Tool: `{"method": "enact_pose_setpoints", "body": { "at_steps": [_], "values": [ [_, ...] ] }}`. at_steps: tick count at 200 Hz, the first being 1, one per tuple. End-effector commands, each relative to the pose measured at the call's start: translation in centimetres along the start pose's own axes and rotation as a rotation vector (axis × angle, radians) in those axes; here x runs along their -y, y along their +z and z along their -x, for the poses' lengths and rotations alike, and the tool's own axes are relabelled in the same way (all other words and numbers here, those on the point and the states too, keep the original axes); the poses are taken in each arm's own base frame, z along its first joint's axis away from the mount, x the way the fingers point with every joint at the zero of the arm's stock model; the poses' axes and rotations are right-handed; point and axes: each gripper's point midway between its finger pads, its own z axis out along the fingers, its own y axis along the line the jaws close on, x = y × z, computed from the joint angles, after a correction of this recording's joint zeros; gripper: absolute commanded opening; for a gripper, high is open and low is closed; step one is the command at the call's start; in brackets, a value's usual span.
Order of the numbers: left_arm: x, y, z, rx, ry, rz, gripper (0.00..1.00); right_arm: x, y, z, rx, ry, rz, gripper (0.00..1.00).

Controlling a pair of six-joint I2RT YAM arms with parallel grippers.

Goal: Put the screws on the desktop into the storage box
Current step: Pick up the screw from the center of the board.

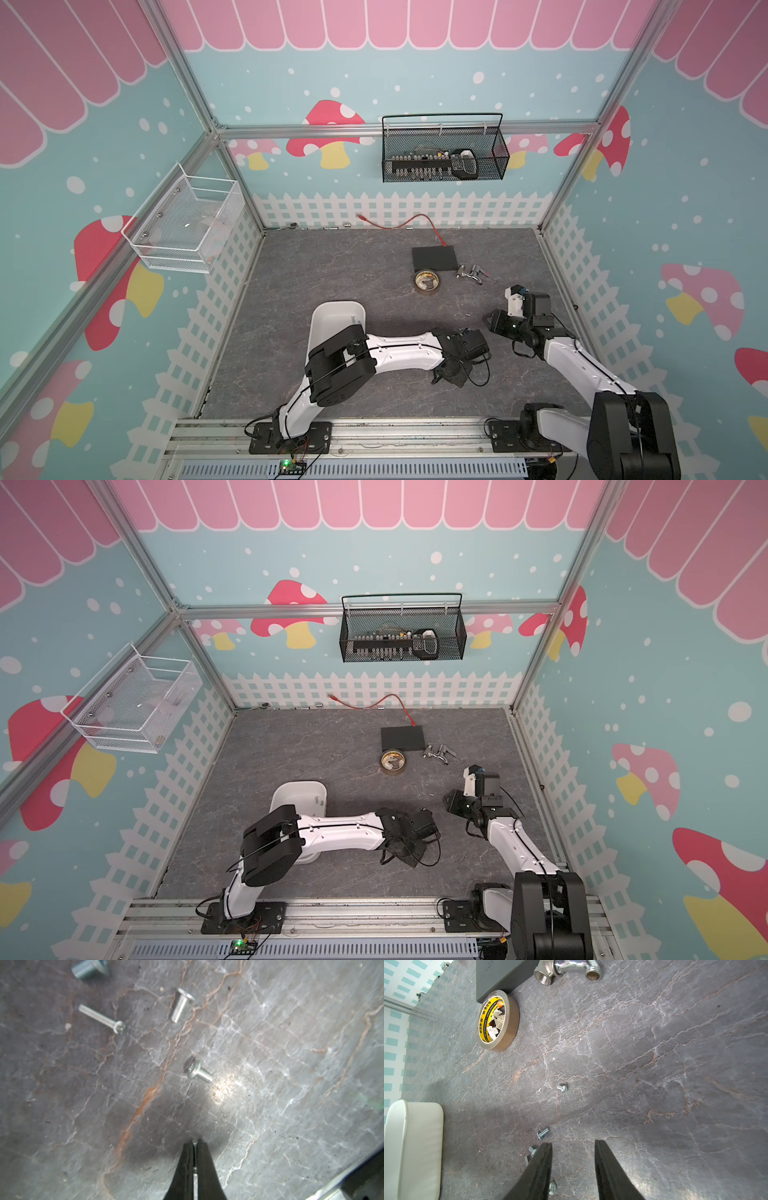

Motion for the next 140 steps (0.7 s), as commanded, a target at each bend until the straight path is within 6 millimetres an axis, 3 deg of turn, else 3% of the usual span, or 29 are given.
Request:
{"method": "enact_pose_setpoints", "body": {
  "at_steps": [1,44,108,140],
  "values": [
    [-6.4,3.3,-11.8,-0.437,0.057,0.262,0.04,-0.1,0.2,-0.3,-0.003,0.0,0.01,0.4],
    [-6.3,2.4,-10.6,-0.387,0.073,0.275,0.0,-0.1,0.3,-0.5,-0.009,0.002,0.011,0.4],
    [-4.6,-3.6,-2.3,-0.041,-0.007,0.215,0.0,-0.1,0.4,-0.5,-0.008,0.003,0.014,0.4],
    [-4.8,-5.1,-1.3,0.007,-0.043,0.17,0.0,-0.2,0.3,-0.5,-0.007,0.003,0.016,0.4]
  ]
}}
